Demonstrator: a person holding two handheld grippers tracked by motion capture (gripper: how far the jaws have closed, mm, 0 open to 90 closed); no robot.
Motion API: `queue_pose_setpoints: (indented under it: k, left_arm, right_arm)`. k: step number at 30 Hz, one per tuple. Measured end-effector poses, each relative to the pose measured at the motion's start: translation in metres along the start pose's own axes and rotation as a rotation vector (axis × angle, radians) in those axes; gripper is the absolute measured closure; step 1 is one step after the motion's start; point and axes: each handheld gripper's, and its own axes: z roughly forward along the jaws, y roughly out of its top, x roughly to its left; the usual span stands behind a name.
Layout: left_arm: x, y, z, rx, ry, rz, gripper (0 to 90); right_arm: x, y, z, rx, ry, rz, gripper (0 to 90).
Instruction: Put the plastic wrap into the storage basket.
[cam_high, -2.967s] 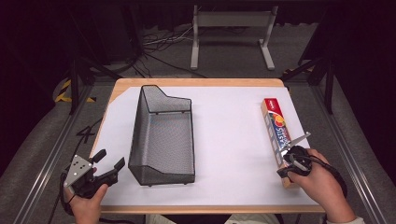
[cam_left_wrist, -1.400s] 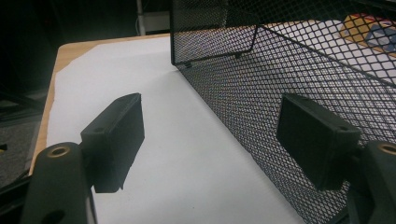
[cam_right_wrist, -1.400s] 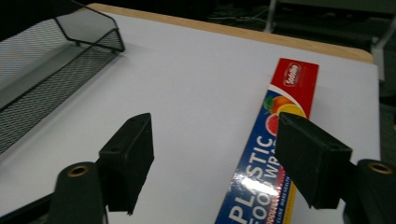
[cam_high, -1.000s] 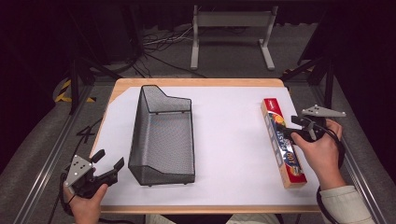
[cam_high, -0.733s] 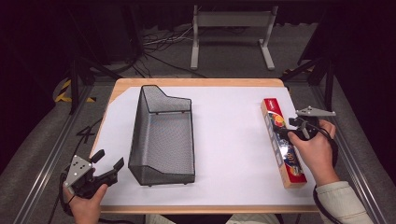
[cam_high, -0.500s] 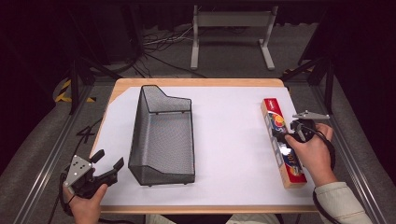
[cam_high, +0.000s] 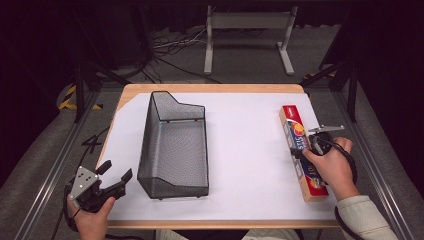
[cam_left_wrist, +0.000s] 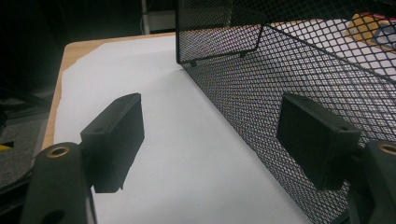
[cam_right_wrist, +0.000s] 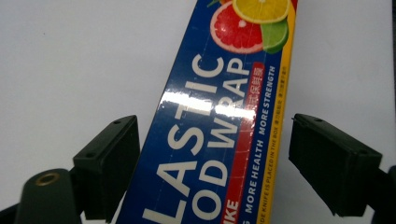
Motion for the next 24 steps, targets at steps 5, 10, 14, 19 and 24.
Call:
queue_pose_setpoints:
  k: [5,10,14,19,24]
  left_arm:
    - [0.0001,-0.0001,0.0000,0.000,0.001,0.000,24.0]
    - [-0.0001,0.0000,0.0003,0.001,0.002,0.001,23.8]
    - [-0.0002,0.0001,0.0001,0.001,0.003,0.004,23.7]
    - [0.0000,0.0003,-0.0014,-0.008,0.016,0.000,23.8]
    - [0.0014,0.0000,-0.0017,-0.010,0.020,-0.007,23.8]
  right_arm:
    - [-0.0003,-0.0021,0.0044,0.028,0.015,-0.001,16.8]
    - [-0.0012,-0.0015,0.0056,0.043,0.026,0.004,16.7]
    - [-0.0014,-0.0005,0.0065,0.104,0.059,0.023,23.6]
    - [0.0014,0.0017,0.0049,0.138,0.034,0.038,28.8]
    - [0.0071,0.0025,0.0006,0.137,-0.025,0.071,35.2]
